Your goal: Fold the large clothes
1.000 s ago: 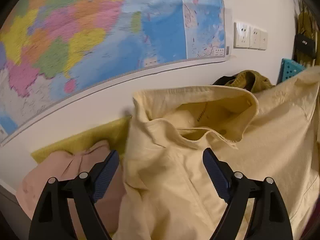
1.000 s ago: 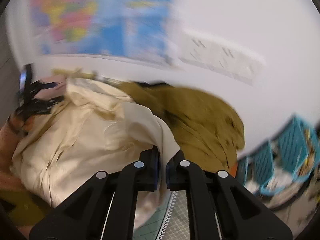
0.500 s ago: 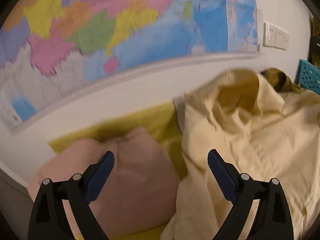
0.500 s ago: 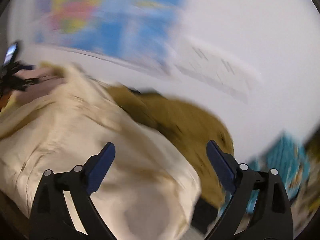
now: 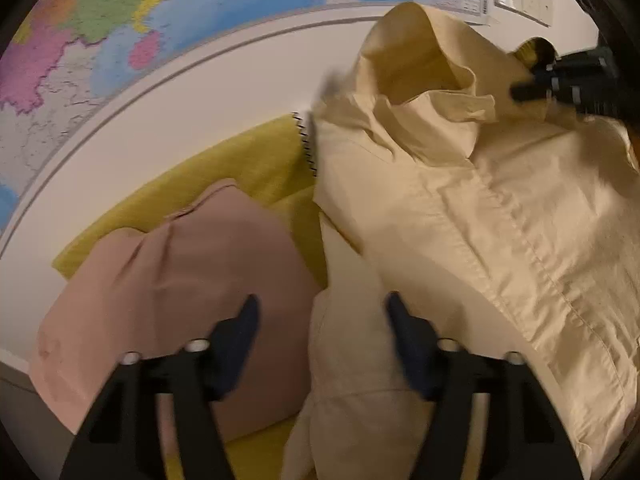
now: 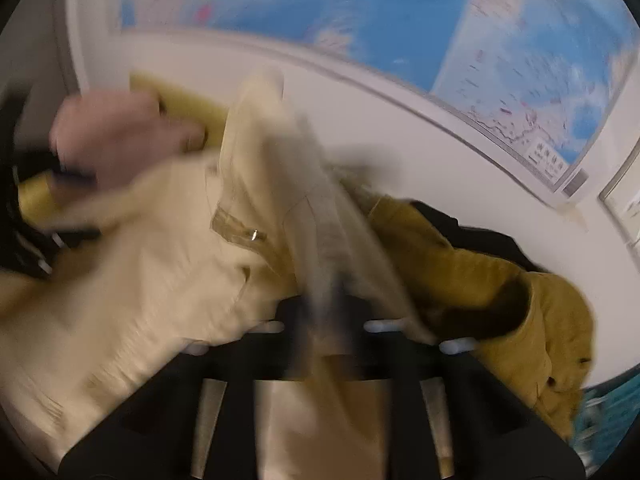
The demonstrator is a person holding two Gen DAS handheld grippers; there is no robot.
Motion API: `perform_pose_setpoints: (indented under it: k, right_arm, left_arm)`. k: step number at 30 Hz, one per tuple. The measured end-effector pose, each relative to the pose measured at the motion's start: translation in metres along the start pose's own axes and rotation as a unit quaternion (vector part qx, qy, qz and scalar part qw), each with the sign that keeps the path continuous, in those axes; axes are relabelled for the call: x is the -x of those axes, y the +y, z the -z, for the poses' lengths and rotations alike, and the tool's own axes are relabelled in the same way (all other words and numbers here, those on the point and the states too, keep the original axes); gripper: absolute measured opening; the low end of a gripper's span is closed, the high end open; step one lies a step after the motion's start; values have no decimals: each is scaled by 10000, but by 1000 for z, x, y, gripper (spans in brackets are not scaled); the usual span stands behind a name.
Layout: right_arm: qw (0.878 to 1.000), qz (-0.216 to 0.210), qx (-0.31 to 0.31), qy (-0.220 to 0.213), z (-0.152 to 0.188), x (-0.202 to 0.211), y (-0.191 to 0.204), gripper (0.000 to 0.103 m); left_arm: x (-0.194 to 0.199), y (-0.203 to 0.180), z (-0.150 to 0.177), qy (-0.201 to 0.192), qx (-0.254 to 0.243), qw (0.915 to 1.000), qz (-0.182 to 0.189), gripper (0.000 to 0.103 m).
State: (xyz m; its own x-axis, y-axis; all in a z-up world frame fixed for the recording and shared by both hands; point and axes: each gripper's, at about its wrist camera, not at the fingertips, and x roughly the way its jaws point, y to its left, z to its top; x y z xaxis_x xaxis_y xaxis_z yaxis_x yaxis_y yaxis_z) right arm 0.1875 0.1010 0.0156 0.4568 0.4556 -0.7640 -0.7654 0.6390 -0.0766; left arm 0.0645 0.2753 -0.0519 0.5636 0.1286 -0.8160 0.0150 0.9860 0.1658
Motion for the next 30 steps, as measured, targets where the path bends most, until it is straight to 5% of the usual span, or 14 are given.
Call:
perform_pose_setpoints:
  k: [2, 4, 6, 9, 17, 19, 21, 22, 26, 30]
  right_arm:
    - [9972, -218, -558, -438, -12, 22, -29, 5]
    - [9884, -421, -1227, -788, -19, 36, -63, 5]
    - [9818, -568, -1680, -679, -19, 26, -84, 5]
    - [9814, -498, -1816, -375, -14, 0, -88, 5]
    - [9793, -471, -1948, -279, -5, -9, -88, 5]
    - [9804, -444, -1898, -276, -2, -8, -85, 5]
    - [9807, -436, -1887, -284, -3, -8, -84, 5]
    - [9800, -462, -1913, -302, -3, -8, -85, 5]
    - [9777, -553, -1974, -448, -1, -1, -89, 4]
    - [9715, -653, -2174, -684, 4, 8, -106, 2]
  left_arm:
    - [13, 11, 2, -212, 183, 9996, -32, 54]
    - [25, 23, 6, -319, 368, 9988, -24, 67]
    - [34, 32, 13, -414, 487, 9978, 166, 82]
    - [42, 37, 34, -335, 569, 9957, 646, 90]
    - [55, -1, 73, -32, -43, 9948, 1016, 91]
    - [51, -18, 74, 178, -266, 9962, 810, 75]
    - [43, -16, 71, 393, -245, 9976, 514, 15]
    - [43, -5, 68, 472, 23, 9982, 382, 7]
    - [85, 55, 51, -195, 1130, 9922, 492, 4]
    - [126, 88, 35, -839, 1609, 9830, 291, 3]
